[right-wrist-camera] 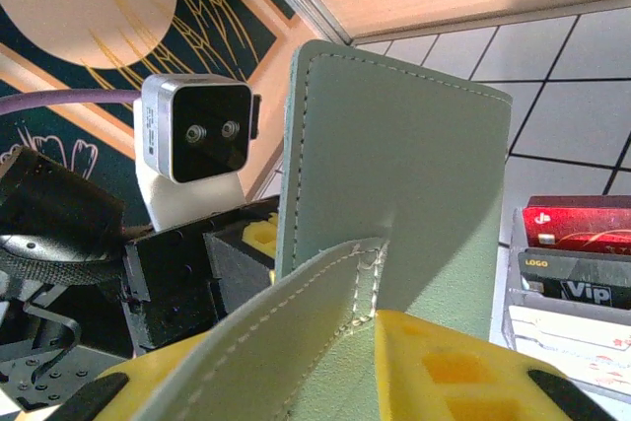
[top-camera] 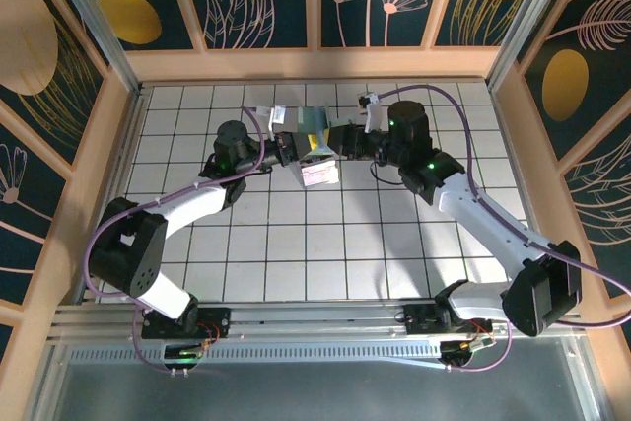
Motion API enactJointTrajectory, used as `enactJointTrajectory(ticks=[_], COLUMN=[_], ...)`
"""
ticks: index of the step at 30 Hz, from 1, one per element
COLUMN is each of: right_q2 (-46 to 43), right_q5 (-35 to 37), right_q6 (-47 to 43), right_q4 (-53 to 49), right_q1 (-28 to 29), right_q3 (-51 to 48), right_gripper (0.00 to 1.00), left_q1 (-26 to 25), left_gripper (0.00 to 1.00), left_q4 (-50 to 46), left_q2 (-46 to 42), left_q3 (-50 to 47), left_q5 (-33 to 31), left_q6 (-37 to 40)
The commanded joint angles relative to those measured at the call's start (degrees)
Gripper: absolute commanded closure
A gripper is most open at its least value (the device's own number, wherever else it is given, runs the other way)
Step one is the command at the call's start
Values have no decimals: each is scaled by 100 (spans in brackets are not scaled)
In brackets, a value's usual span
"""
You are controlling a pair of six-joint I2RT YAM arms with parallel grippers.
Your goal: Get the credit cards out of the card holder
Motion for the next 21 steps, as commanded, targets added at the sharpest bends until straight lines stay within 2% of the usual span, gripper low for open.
enactJointTrajectory(ticks=[1, 4, 10, 21], right_q2=[77, 108, 135, 213], right_q5=[-41, 72, 337, 471], right_q6=[76, 73, -33, -313], right_q4=[353, 266, 28, -136], right_q1=[24, 16, 22, 113], right_q3=[-38, -14, 3, 102], right_gripper=[72, 73, 47, 25], left_q1=[-26, -26, -27, -21], left_gripper=[99, 100, 100, 100], left_q4=[431, 457, 381, 200], left_q2=[-137, -189, -289, -362], left_q3=[-82, -125, -130, -97], left_q5=[74, 81, 61, 1], left_q6=[-22, 17, 113, 213])
